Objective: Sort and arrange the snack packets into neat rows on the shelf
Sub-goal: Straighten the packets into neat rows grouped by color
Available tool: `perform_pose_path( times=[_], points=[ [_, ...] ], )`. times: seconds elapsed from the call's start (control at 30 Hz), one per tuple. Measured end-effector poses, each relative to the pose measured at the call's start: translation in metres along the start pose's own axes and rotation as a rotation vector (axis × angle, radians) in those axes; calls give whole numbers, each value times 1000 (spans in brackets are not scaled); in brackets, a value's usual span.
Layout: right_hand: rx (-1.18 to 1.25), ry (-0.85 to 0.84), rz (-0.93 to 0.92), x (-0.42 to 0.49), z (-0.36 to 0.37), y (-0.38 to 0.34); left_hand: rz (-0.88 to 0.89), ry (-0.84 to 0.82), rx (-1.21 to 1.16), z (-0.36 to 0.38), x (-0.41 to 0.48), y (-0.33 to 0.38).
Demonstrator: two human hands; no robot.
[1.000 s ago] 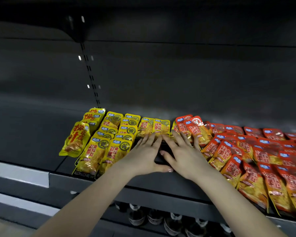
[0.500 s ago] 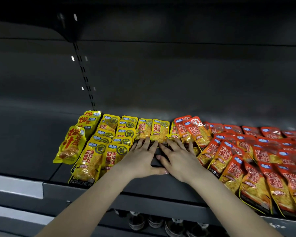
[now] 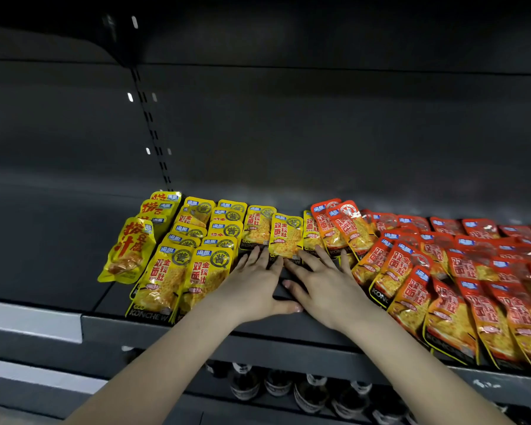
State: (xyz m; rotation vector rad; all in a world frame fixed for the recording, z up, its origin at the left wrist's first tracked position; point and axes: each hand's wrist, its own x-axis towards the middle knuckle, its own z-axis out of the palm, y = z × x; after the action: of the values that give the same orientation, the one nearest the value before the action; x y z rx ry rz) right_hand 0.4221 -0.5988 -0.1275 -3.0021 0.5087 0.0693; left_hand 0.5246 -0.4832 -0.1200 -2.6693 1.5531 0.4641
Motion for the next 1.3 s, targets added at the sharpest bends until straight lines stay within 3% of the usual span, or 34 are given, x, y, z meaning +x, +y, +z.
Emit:
perform_pose_path(
  times=[1.0,1.3],
  points=[
    [88,71,23,-44,-6,-23,33,16,-71,13,-37,11],
    [85,191,-1,-22,-11,-44,110,199,-9,-8,-39,-12]
  ],
)
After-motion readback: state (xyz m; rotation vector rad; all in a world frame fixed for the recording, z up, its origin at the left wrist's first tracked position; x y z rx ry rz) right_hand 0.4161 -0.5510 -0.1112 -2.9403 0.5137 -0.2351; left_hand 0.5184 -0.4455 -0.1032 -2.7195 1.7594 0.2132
